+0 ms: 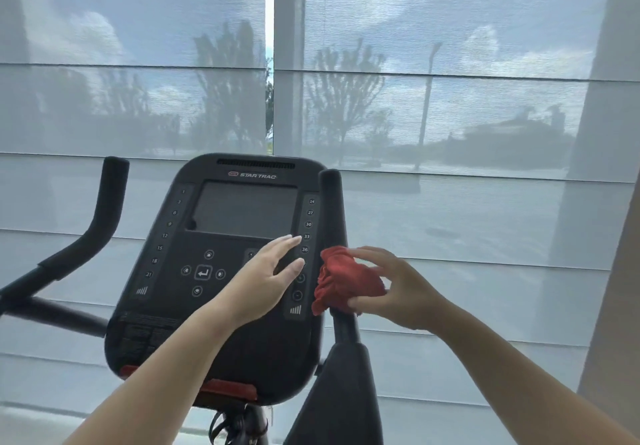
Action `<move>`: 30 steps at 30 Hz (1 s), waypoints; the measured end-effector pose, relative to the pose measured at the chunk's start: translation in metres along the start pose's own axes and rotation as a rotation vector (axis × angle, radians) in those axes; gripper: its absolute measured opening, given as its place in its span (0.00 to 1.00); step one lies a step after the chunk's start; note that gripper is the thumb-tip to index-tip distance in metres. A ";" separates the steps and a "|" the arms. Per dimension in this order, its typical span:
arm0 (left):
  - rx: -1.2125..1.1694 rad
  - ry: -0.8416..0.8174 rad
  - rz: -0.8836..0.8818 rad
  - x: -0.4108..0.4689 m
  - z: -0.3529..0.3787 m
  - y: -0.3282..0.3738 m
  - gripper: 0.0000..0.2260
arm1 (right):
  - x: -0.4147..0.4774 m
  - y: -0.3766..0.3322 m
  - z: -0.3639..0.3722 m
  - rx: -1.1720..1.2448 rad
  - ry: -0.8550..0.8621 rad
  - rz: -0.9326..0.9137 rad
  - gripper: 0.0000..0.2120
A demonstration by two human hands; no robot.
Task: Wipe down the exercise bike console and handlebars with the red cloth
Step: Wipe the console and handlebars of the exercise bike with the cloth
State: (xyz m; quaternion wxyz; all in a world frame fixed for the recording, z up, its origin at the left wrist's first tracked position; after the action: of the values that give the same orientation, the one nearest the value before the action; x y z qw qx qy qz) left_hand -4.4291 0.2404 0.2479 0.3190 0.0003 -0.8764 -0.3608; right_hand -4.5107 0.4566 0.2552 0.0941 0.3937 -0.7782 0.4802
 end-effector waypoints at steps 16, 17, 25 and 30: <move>0.078 0.078 0.008 -0.048 0.054 0.054 0.16 | -0.067 0.006 -0.015 0.356 0.126 0.126 0.27; 0.081 0.088 0.000 -0.050 0.053 0.055 0.16 | -0.073 0.006 -0.014 0.322 0.127 0.129 0.25; -0.059 0.150 -0.080 -0.058 0.030 0.035 0.08 | -0.097 -0.006 0.011 0.030 0.057 0.070 0.19; -0.200 0.220 -0.127 -0.036 0.011 0.016 0.06 | -0.096 -0.023 0.035 -0.155 0.115 0.052 0.23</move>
State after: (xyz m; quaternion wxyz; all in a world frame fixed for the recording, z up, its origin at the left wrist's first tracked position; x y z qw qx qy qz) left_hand -4.4031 0.2673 0.2318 0.3881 0.0636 -0.7941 -0.4634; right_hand -4.4216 0.4730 0.2017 0.1564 0.3366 -0.8163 0.4426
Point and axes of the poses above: each hand's wrist, its own x-axis towards the middle knuckle, its own z-axis out of the palm, y = z × x, the point moved 1 cm from there along x, towards the middle knuckle, and after that the axes turned 7 degrees about y, right-handed, at the moved point
